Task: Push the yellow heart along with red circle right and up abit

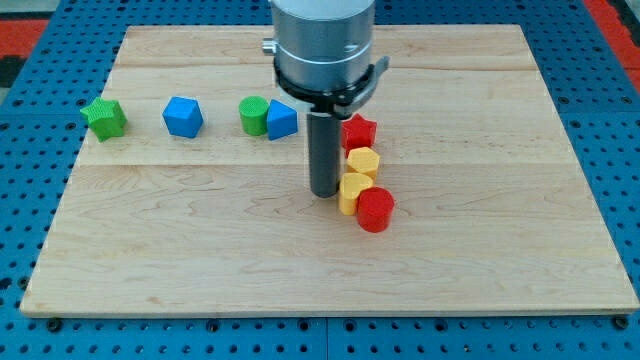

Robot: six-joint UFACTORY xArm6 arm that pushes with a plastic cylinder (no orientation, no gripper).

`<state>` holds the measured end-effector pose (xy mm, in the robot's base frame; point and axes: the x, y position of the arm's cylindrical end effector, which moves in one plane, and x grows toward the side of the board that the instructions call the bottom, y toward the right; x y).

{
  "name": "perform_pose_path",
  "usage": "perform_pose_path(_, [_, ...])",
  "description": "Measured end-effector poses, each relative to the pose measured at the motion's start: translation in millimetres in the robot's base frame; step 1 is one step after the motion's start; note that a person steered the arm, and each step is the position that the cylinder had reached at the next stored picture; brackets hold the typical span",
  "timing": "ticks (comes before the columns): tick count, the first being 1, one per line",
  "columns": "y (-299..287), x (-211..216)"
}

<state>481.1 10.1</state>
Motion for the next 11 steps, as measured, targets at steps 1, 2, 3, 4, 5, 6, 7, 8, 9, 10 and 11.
perform_pose_path(1, [16, 1])
perform_pose_path(2, [20, 14])
perform_pose_path(3, [21, 22])
perform_pose_path(4, [13, 61])
perform_pose_path(5, [79, 120])
perform_pose_path(6, [131, 90])
perform_pose_path(7, [112, 72])
perform_pose_path(8, [85, 71])
perform_pose_path(9, [84, 71])
perform_pose_path(10, [81, 70])
perform_pose_path(11, [69, 65])
